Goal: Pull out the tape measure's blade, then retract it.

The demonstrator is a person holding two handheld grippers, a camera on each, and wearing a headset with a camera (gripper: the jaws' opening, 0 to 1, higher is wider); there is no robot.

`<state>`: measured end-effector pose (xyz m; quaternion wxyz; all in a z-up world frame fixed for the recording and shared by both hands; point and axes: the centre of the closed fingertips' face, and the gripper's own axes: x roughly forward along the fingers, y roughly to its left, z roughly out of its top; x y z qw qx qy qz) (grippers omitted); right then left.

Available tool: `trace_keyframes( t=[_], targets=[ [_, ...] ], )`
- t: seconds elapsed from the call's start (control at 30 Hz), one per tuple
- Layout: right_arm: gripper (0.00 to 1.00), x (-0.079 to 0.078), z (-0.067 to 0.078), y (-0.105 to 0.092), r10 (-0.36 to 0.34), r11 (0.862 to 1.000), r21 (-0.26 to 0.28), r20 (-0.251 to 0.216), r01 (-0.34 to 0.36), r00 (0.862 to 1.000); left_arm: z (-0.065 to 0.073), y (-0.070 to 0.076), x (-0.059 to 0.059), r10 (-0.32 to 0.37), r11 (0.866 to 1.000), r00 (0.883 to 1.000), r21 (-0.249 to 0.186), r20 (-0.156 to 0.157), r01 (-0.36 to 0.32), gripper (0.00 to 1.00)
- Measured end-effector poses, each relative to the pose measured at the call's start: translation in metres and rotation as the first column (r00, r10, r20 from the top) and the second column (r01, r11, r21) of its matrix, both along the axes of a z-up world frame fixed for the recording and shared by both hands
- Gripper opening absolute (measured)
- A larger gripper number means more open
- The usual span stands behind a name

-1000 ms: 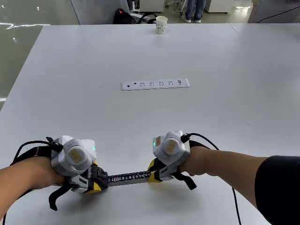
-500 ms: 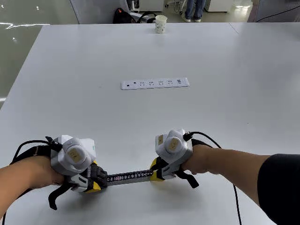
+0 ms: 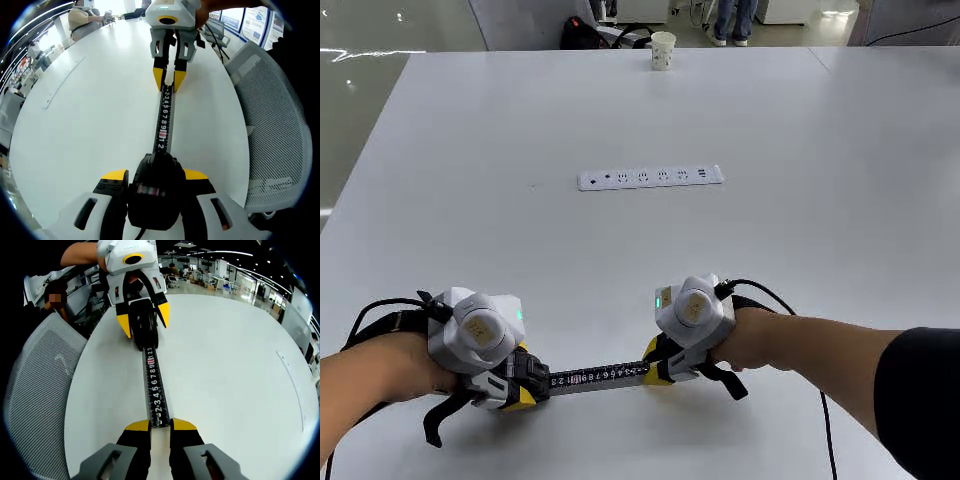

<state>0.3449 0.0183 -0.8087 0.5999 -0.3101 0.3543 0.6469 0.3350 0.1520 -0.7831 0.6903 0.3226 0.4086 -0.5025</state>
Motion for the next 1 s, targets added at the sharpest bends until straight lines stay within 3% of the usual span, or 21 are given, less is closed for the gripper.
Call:
trace_keyframes(
  t=[1.0],
  targets=[
    [0.09, 0.0, 0.001, -0.018, -0.016, 1.0, -0.011, 0.007, 0.016, 1.0, 0.0, 0.001, -0.001, 0.0, 1.0, 1.0, -0.002, 0.002, 0.0, 0.36]
  ],
)
